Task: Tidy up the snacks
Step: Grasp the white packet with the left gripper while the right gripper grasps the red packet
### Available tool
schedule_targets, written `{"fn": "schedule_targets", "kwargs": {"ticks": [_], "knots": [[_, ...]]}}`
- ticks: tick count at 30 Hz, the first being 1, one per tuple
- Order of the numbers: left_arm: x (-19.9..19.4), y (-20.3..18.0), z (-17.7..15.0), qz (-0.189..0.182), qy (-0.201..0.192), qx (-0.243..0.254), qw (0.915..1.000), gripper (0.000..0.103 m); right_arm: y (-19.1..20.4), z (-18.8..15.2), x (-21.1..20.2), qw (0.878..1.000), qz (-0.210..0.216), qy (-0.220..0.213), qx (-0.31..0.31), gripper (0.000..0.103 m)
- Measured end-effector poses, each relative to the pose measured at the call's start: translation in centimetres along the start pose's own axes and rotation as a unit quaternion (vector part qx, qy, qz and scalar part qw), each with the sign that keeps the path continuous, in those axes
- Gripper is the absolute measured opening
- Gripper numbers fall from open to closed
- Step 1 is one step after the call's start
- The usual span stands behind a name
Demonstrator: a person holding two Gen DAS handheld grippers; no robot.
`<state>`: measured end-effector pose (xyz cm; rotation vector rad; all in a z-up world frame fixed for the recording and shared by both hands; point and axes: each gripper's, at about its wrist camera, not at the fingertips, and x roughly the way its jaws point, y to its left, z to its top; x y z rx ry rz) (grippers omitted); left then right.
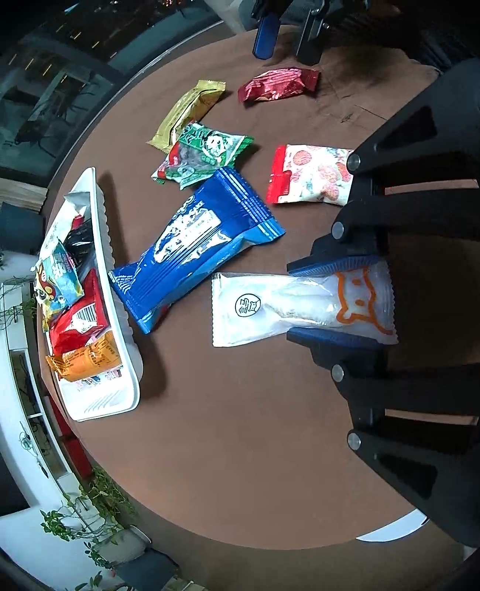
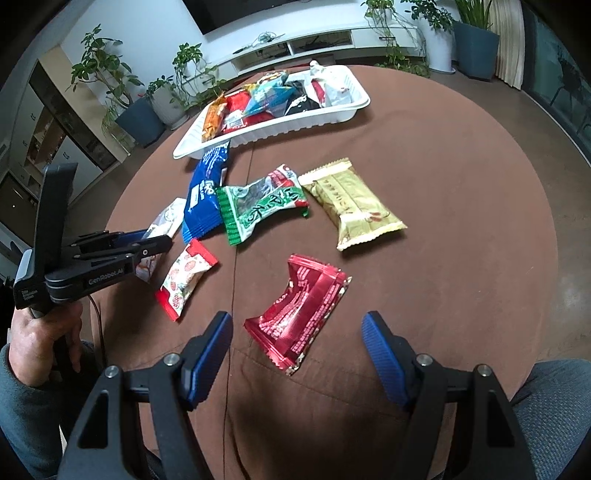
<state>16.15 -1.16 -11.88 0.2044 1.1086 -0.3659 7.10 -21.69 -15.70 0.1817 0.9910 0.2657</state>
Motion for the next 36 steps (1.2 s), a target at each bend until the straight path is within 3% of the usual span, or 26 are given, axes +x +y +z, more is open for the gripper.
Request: {"fn": "schedule_targets", "kwargs": {"ticks": [5, 8, 21, 26, 36], "knots": [[-0.9, 0.2, -1.1, -0.017, -0.008, -0.013, 0.9997, 0.025, 0.1, 0.2, 0.8, 1.000, -0.005, 0.008, -0.001, 0.075], [-1.6, 0.0, -1.7, -0.024, -0.014, -0.017, 0.9995, 0.025, 0.3, 0.3, 1.5, 1.000, -0.008, 0.019, -0.003, 0.067], [-2.7, -1.6, -3.2, -0.041, -0.023, -0.013, 0.9988, 0.025, 2.3, 0.4, 2.5, 0.995, -0.070, 0.024, -0.060, 0.061], [-2.9, -1.8, -3.5, -0.044, -0.024, -0.016, 0.9986, 0.025, 2.1, 0.7, 2.7, 0.994, -0.084, 0.019, -0.071, 0.047], [-3.1, -1.4, -3.9, -0.052, -0.029, -0.029, 0.9978, 0.025, 1.5, 0.7, 2.3, 0.996, -0.060, 0.016, -0.069, 0.045]]}}
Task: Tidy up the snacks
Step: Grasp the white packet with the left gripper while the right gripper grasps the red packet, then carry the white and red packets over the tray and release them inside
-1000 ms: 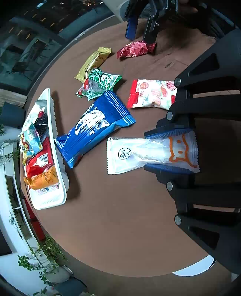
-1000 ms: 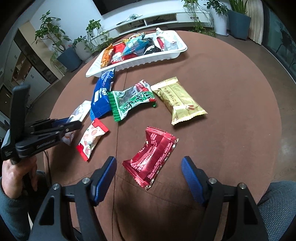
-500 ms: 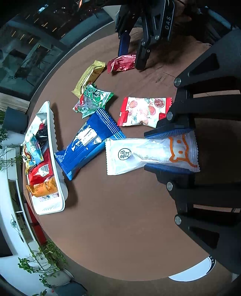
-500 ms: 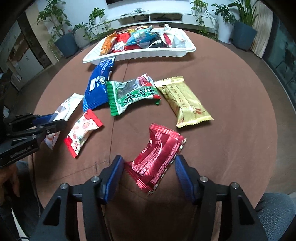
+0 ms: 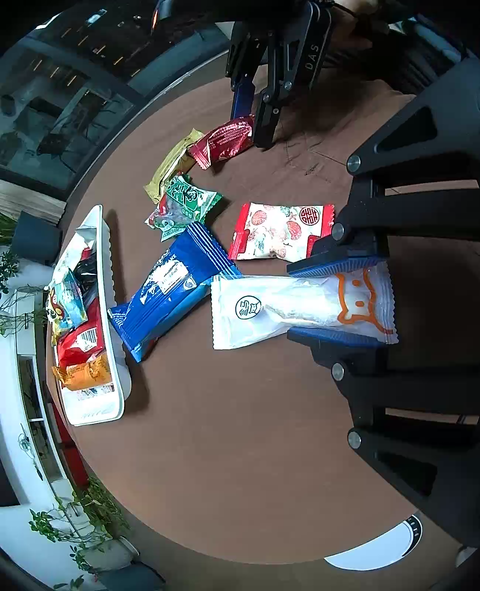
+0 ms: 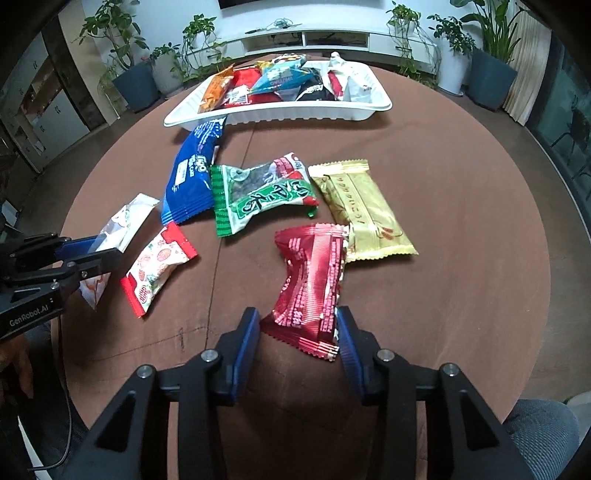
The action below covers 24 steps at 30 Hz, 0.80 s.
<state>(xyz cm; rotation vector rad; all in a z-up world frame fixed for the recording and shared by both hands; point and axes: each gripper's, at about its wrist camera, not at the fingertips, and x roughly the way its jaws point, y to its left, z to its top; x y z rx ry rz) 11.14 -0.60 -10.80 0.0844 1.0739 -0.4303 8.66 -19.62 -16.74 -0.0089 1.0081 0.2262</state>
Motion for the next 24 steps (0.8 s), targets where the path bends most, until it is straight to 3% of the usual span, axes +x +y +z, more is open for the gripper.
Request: {"fn": "schedule_targets", "kwargs": {"ticks": [14, 24], "knots": [[-1.1, 0.8, -0.3, -0.025, -0.018, -0.028, 0.9991, 0.025, -0.7, 0.0, -2.5, 0.998, 0.050, -0.023, 0.011, 0.044], [-4.5, 2.8, 1.0, -0.061, -0.069, -0.067, 0.9935, 0.025, -4.0, 2.4, -4.9, 0.994, 0.076, -0.055, 0.050, 0.044]]}}
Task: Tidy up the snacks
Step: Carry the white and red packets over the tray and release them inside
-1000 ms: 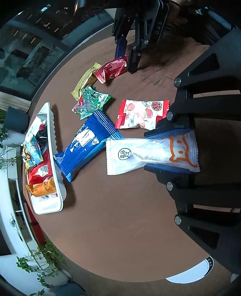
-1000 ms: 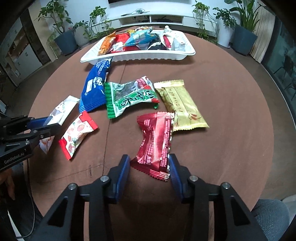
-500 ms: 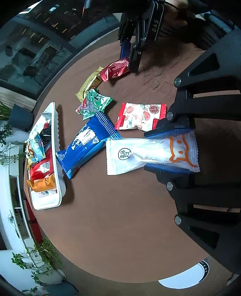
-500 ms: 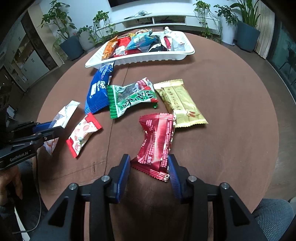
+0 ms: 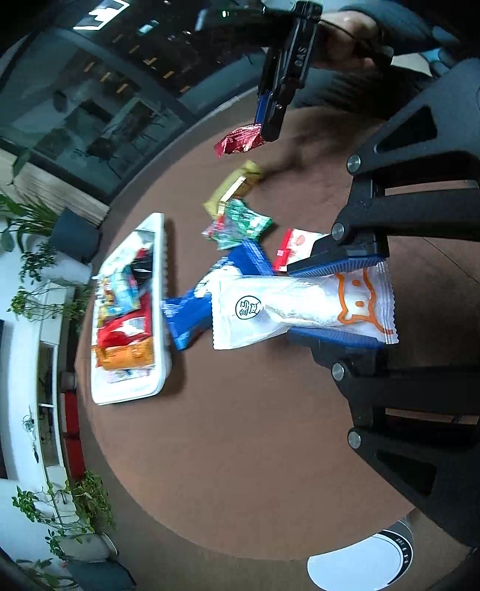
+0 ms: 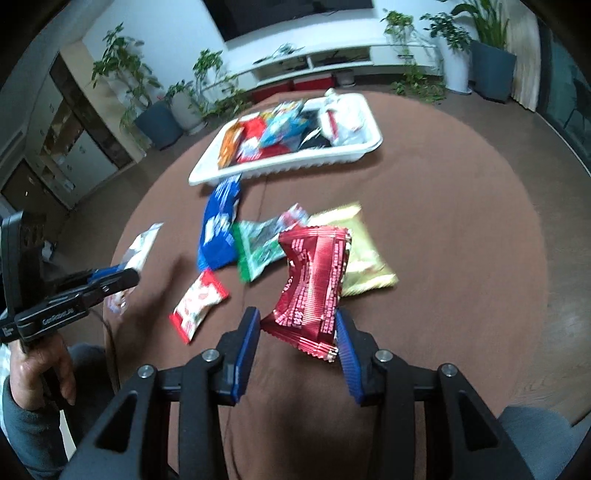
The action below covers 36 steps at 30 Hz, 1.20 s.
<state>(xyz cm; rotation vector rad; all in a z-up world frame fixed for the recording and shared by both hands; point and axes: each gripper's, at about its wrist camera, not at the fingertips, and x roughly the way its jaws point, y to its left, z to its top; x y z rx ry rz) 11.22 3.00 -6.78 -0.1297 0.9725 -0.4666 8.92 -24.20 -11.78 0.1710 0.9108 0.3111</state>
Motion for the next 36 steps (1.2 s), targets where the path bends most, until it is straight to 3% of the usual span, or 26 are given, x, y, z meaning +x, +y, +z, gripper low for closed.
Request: {"fn": "schedule_targets", "kwargs": {"ticks": [10, 17, 26, 36], "knots": [[-2.6, 1.8, 8.5, 0.002, -0.065, -0.006, 0.9979, 0.025, -3.3, 9.1, -3.5, 0.996, -0.012, -0.089, 0.010, 0.044], [-1.8, 2.5, 15.8, 0.017, -0.091, 0.006, 0.9957, 0.025, -1.2, 17.6, -2.2, 0.992, 0.012, -0.122, -0.033, 0.044], [4.2, 4.5, 20.4, 0.026, -0.077, -0.005, 0.9967, 0.025, 2.0, 22.5, 5.4, 0.993, 0.022, -0.081, -0.081, 0.044], [11.9, 5.7, 20.1, 0.033, -0.043, -0.003, 0.9985, 0.026, 0.8, 23.1, 13.4, 0.995, -0.012, -0.015, -0.097, 0.044]]}}
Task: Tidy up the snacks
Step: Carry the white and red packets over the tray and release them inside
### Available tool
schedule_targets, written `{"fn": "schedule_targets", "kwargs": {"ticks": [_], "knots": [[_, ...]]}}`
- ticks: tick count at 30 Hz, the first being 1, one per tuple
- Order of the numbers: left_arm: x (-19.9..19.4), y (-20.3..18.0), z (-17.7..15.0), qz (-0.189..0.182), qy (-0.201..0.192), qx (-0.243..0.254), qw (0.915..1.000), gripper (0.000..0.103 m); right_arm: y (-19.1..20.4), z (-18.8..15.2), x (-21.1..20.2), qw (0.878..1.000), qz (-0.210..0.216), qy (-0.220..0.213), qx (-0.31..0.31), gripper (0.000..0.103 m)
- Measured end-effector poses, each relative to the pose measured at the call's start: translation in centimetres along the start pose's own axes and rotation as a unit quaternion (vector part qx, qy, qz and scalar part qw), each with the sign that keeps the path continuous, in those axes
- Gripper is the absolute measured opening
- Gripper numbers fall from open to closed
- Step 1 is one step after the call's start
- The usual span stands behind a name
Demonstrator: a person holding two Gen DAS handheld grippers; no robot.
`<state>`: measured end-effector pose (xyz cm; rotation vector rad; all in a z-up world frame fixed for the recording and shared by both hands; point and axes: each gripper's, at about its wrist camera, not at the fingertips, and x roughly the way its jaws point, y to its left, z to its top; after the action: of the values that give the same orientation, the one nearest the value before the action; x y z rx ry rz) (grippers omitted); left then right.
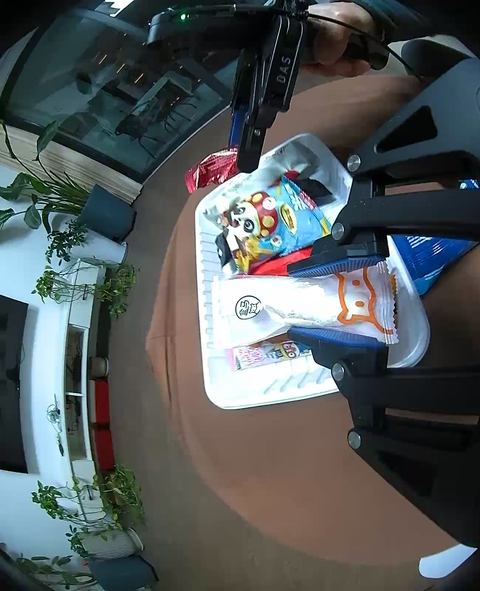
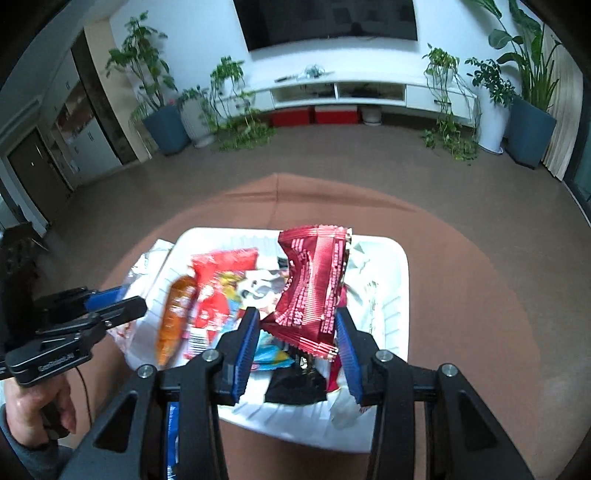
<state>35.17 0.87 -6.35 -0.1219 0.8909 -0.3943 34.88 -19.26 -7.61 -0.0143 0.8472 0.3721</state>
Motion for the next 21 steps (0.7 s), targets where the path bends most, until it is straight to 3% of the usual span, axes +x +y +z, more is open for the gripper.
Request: {"fn": "schedule_targets", "kwargs": {"ticks": [12, 21], "knots": [[4.6, -1.0, -0.6, 0.012, 0.014, 0.011, 0.9998, 0.026, -1.5, -1.1, 3.4, 0.999, -0.005, 0.030, 0.008, 0.045], [5.0, -1.5, -1.0, 0.011, 0.015, 0.012, 0.9998, 0.030, -1.6, -1.4, 3.7, 0.999, -0.010, 0.029, 0.009, 0.046]]}}
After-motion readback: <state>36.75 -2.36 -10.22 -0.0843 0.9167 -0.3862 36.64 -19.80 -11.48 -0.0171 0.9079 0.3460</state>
